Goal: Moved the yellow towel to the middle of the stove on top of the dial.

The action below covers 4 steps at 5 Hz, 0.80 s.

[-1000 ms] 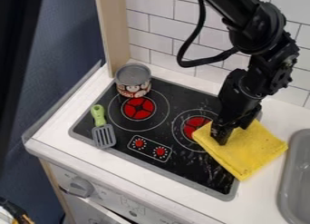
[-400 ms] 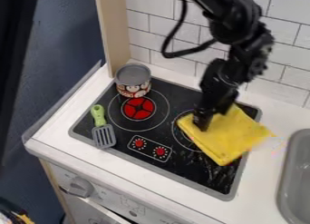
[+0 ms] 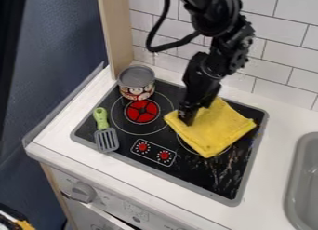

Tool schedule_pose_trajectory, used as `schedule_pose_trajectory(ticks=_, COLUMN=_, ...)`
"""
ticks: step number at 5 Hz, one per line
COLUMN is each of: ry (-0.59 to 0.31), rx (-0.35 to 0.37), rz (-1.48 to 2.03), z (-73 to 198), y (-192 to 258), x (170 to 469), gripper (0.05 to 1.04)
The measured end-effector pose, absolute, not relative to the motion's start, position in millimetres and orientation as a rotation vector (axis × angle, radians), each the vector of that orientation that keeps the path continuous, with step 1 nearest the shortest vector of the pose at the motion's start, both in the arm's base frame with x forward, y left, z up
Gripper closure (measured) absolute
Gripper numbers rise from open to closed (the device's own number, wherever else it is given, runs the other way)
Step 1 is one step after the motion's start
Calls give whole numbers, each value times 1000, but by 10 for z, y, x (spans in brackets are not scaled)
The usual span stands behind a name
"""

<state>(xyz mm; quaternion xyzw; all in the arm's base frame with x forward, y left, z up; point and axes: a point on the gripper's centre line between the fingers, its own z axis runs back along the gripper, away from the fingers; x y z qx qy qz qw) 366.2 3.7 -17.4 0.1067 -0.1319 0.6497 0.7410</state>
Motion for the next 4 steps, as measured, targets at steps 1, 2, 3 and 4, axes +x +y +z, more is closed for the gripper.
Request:
schedule_pose_trajectory(ticks=1, ry=-269, rx=262, rz=1496, z=-168, y=306, x=3493, gripper=83)
schedule_pose_trajectory(ticks=2, ry=-232, rx=247, rz=1560, z=-174, y=496, x=3295, gripper=83)
schedule_pose_trajectory(ticks=3, ry=-201, rx=255, rz=1564, z=-187, y=523, x=3197, gripper=82)
schedule_pose_trajectory(ticks=4, ry=-170, rx=263, rz=1539, z=-190, y=507, x=3085, gripper=82)
